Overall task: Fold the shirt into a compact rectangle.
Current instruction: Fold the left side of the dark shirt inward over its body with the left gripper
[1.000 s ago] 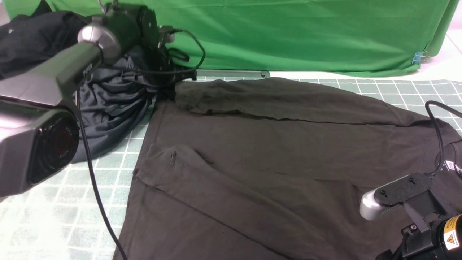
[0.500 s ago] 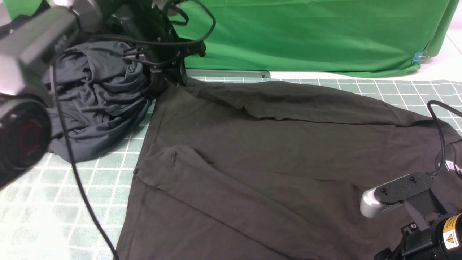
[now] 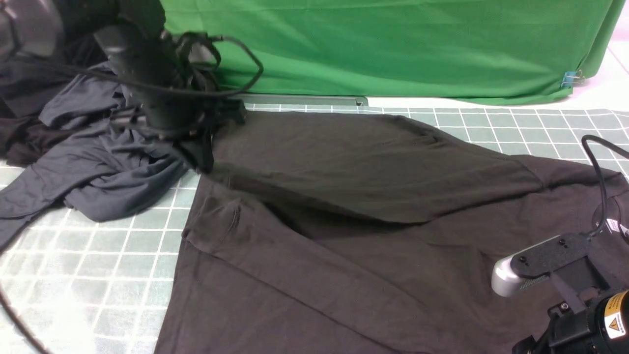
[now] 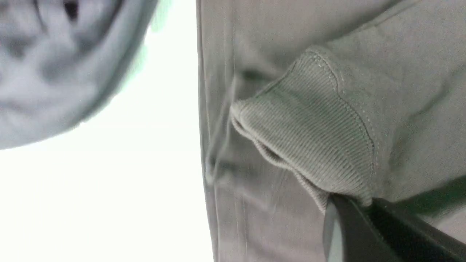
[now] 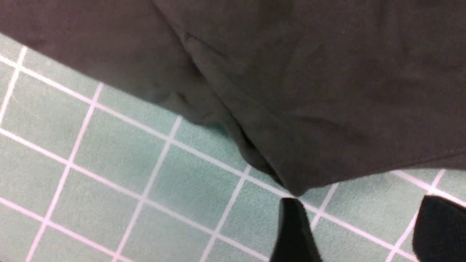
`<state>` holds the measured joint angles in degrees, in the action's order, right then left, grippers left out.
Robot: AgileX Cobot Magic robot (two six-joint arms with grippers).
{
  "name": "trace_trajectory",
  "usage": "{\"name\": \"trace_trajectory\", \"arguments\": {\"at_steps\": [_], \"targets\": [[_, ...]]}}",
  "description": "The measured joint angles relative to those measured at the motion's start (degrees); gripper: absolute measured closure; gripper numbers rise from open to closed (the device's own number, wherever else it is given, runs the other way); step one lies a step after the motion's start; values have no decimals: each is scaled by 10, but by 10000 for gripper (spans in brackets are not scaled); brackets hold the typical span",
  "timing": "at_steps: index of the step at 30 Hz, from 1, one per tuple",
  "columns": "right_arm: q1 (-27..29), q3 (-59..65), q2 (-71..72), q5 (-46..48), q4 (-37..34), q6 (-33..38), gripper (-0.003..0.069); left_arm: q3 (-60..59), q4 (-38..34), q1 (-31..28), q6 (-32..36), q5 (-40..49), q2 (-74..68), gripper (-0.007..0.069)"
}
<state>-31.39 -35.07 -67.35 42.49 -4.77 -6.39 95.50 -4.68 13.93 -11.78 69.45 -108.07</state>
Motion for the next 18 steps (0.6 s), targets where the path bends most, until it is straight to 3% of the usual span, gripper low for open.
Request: {"name": "trace_trajectory", "arguments": {"at_steps": [8,18], "targets": [[0,0,0,-16,2,0,241,-100,35,44,-26,-1,10,602],[0,0,0,-25,3,0,241,-146,56,49,-46,-9,10,591]]}}
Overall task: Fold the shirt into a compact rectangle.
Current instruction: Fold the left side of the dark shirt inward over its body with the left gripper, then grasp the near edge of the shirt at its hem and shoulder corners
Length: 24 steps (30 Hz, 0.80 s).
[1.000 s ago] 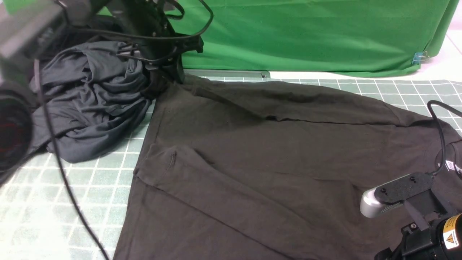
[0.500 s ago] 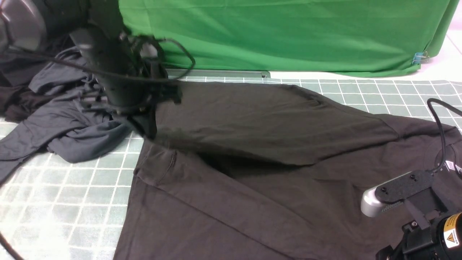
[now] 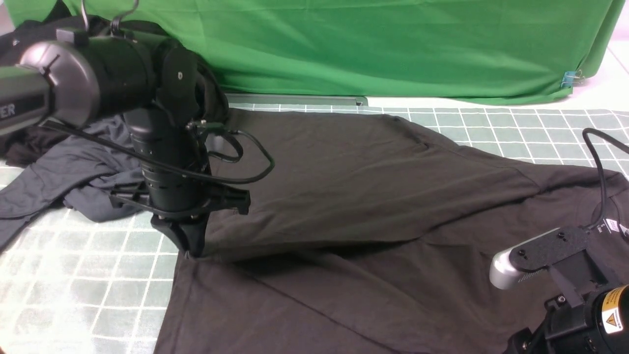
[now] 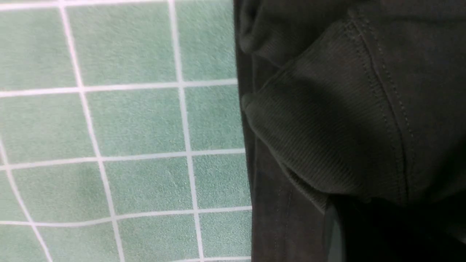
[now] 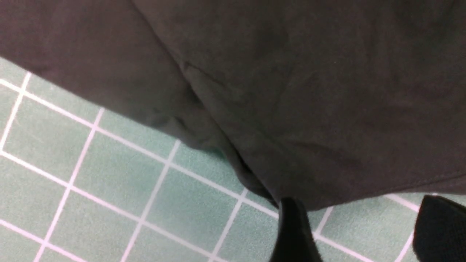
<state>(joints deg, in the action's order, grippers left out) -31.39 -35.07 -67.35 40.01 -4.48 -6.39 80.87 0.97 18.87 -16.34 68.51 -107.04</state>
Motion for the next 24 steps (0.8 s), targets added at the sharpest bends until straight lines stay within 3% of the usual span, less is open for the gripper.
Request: {"name": "trace_trajectory", "arguments": {"at_steps": [6,12,20,24], "targets": [[0,0,0,-2,0,-1,241,-1,0,0,5,5,0,452],[0,0,0,3,0,-1,241,-32,-36,0,10,6,11,231],[0,0,0,24,0,-1,241,-216,-64,0,12,-1,85,176],[0,0,0,24,0,-1,241,-301,-63,0,12,-85,116,176]]}}
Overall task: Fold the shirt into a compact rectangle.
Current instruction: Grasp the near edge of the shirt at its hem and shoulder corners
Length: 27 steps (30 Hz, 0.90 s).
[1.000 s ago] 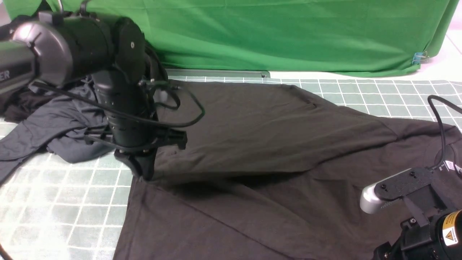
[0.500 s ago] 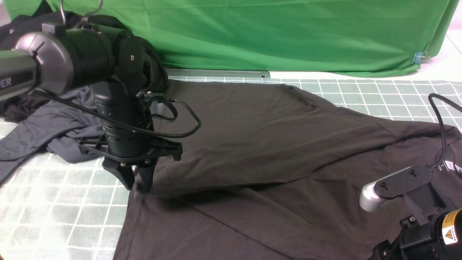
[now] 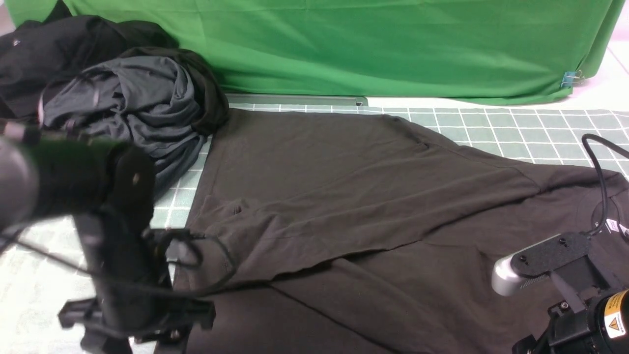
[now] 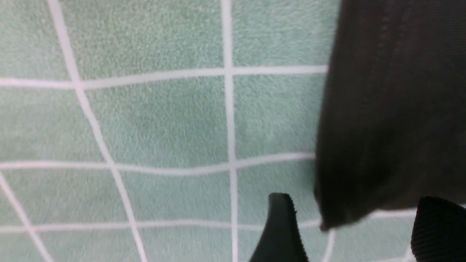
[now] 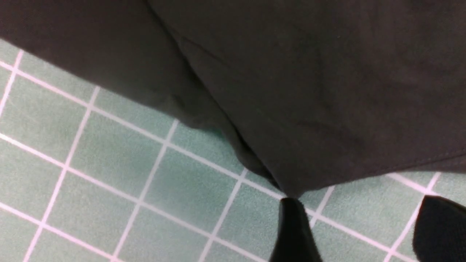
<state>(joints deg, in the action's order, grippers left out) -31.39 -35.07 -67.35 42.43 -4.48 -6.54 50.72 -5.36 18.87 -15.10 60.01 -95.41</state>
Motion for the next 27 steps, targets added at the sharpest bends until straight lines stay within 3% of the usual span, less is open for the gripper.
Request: {"name": "trace_trajectory", "arguments": {"at_steps": [6,10,11,12,16,20,27], "targets": [[0,0,0,0,0,0,241,-43,-2,0,-1,-69,5,183],[0,-10,0,37,0,11,241,-45,5,0,-1,-70,6,256],[0,-27,0,79,0,30,241,-46,7,0,2,-69,7,379],[0,-37,0,100,0,39,241,-46,3,0,6,-70,7,451],[0,-55,0,151,0,65,241,-46,-4,0,23,-66,10,596],[0,-51,-1,155,-3,76,223,-49,-4,0,25,-53,33,611],[-24,2,-65,38,-5,92,97,-49,-4,0,21,-42,112,613]]}}
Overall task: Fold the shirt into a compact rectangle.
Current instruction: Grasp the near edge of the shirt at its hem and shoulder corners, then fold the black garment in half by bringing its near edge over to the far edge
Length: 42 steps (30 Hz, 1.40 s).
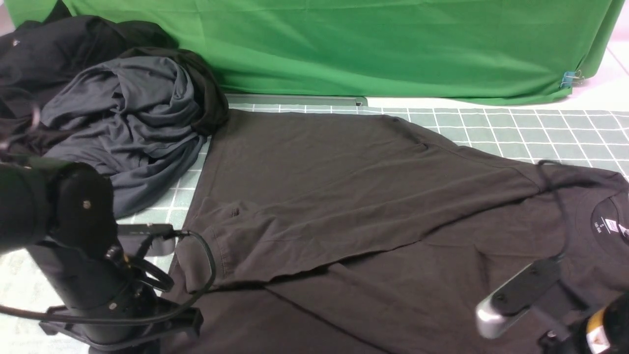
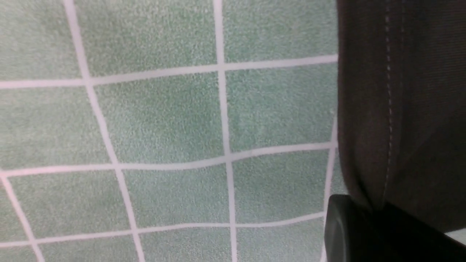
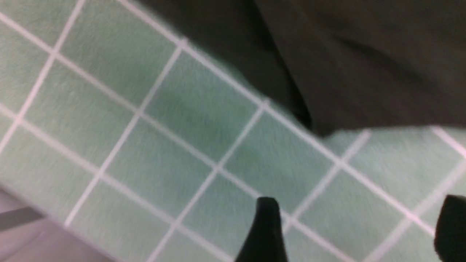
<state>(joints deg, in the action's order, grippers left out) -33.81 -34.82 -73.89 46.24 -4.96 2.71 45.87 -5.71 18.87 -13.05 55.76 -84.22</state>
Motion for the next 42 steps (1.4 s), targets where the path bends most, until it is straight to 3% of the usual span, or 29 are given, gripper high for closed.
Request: {"name": "trace_trajectory", "arguments": {"at_steps": [4,7,9,10,11,14,21,28,36,42], "targets": [[-3,4,-69,-72,-1,7,93,0,0,0,0,0,6,613],[-3,4,-111,-96,0,12,160,0,-5,0,0,0,6,613],[-3,0,-122,-95,18,13,309,0,-13,0,0,3,6,613],[-3,0,-122,-96,20,13,326,0,-14,0,1,3,6,613],[-3,-2,-123,-91,30,13,482,0,-21,0,7,15,8,613],[-3,8,-102,-61,18,12,610,-1,-30,0,12,44,28,613],[-3,37,55,77,2,-16,630,-1,-78,0,-7,70,160,613],[-3,-71,125,130,50,-45,632,76,-24,-19,-51,68,176,613],[62,-280,-18,96,110,-16,633,265,-33,-109,-12,58,24,613],[128,-399,-171,51,114,19,633,397,-38,-116,3,58,-105,613]]}}
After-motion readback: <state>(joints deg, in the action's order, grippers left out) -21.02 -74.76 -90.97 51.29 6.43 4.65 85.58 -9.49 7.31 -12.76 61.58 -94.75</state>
